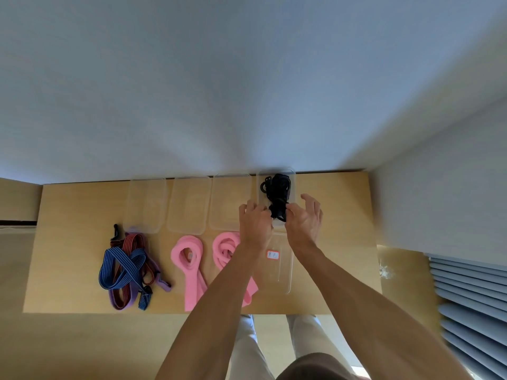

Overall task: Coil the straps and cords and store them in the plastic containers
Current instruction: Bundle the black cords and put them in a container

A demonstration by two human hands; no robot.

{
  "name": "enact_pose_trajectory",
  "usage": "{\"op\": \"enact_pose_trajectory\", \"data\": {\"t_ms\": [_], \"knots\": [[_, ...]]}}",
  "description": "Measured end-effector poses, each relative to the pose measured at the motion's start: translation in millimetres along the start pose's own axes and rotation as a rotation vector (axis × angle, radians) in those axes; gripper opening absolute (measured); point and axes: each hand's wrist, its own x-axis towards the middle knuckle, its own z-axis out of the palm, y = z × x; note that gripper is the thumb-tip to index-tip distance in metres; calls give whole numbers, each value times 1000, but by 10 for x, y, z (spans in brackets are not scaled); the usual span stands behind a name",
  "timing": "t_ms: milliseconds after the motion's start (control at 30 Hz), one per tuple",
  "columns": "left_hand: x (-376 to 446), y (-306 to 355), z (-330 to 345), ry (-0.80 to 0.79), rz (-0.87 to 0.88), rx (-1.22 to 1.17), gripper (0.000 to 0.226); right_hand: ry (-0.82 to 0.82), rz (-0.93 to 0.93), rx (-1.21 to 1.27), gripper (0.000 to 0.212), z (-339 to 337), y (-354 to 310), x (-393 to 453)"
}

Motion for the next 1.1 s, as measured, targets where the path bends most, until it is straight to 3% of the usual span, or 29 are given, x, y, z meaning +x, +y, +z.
{"op": "enact_pose_trajectory", "data": {"t_ms": [167, 233, 433, 500, 633, 700, 833, 933, 1000, 1100], "knots": [[-65, -10, -40, 91, 24, -25, 10, -7, 12, 11, 14, -35, -66, 22], [-140, -5, -56, 143, 53, -68, 20, 29, -46, -7, 21, -62, -74, -19], [-201, 46, -128, 94, 84, -132, 26, -102, -30, -76, 48, -72, -90, -153], [-245, 33, -185, 127, -7, -238, 29, -39, 6, -10, 51, -127, -143, -253], [-561, -113, -248, 95, -393, -381, 25, 94, 40, 124, 45, -226, -213, -586], [-785, -216, -240, 34, -512, -384, 26, 25, 108, 208, 37, -248, -218, -717], [-1160, -477, -210, -87, -638, -359, 24, -342, 297, 122, 33, -132, -306, -993], [-1258, -626, -140, -161, -693, -424, 25, -580, 322, 37, 35, 89, -387, -1176], [-1298, -697, -65, -169, -658, -448, 19, -609, 369, 46, 32, 294, -444, -1276], [-1294, -823, 4, -152, -635, -415, 14, -393, 466, 91, 28, 508, -527, -1419]]}}
